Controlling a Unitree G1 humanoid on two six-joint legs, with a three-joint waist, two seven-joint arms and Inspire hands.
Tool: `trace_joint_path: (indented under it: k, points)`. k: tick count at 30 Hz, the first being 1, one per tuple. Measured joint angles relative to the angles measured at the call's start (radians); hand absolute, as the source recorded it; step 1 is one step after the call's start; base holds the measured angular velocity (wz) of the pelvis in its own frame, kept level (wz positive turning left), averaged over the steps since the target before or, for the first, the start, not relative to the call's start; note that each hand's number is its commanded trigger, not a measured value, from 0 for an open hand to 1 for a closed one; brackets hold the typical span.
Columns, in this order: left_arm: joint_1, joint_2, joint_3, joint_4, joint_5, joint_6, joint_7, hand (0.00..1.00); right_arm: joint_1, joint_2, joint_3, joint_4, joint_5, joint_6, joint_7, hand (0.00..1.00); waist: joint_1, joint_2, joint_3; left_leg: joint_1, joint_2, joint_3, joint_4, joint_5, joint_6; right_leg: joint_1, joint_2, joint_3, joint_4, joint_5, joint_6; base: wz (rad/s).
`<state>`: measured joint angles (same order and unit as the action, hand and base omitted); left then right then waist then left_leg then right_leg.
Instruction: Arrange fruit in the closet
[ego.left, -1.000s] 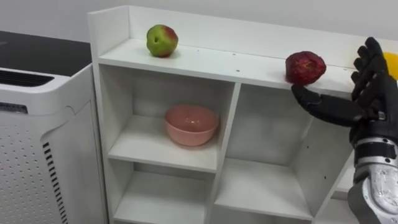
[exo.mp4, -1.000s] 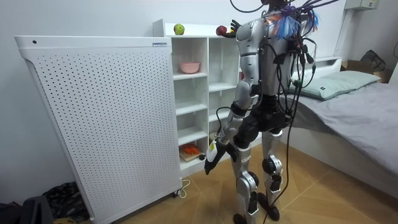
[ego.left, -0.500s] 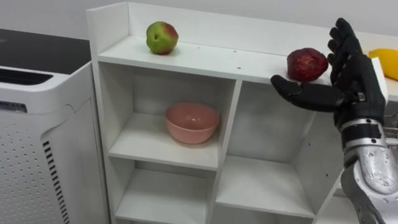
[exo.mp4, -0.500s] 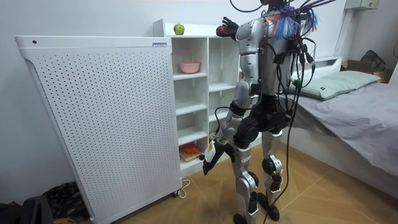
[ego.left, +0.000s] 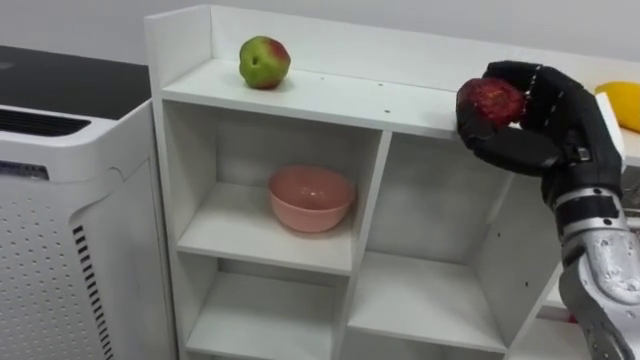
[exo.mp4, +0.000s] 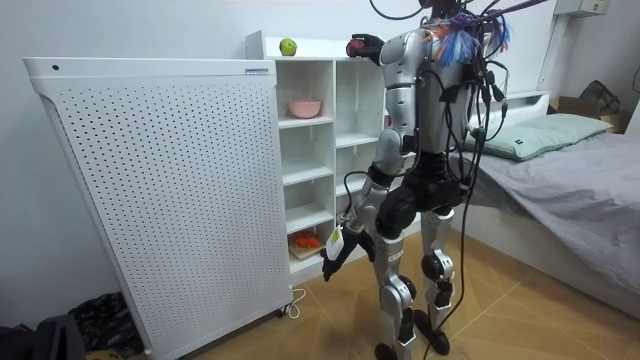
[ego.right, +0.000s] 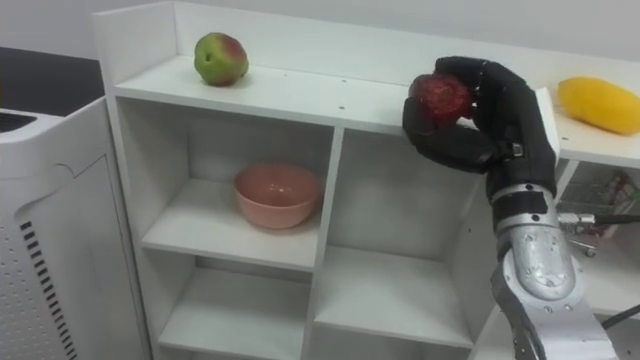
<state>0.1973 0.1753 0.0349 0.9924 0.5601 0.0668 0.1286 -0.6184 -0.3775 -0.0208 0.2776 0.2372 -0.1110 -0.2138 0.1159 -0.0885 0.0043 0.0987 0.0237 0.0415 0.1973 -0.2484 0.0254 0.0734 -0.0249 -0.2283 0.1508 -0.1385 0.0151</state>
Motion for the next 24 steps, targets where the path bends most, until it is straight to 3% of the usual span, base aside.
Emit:
trace_joint_path:
  k: [16,24]
  points:
    - [-0.003,0.000,-0.001,0.002,0.001,0.000,0.000,0.00,0.000,-0.013,0.002,-0.021,-0.006,0.002,0.011,1.00,0.002,-0.007,0.0027,-0.002,0.000,0.009,-0.001,0.000,0.000,-0.005,0.000,0.006,0.001,0.000,0.000,-0.01]
    - [-0.010,0.000,0.000,0.010,0.000,-0.001,0.000,0.00,0.038,-0.007,0.076,-0.229,-0.008,0.020,0.056,1.00,0.002,-0.005,0.0023,-0.008,0.002,0.012,-0.002,0.000,0.000,-0.022,0.003,0.023,0.000,0.000,0.000,-0.05]
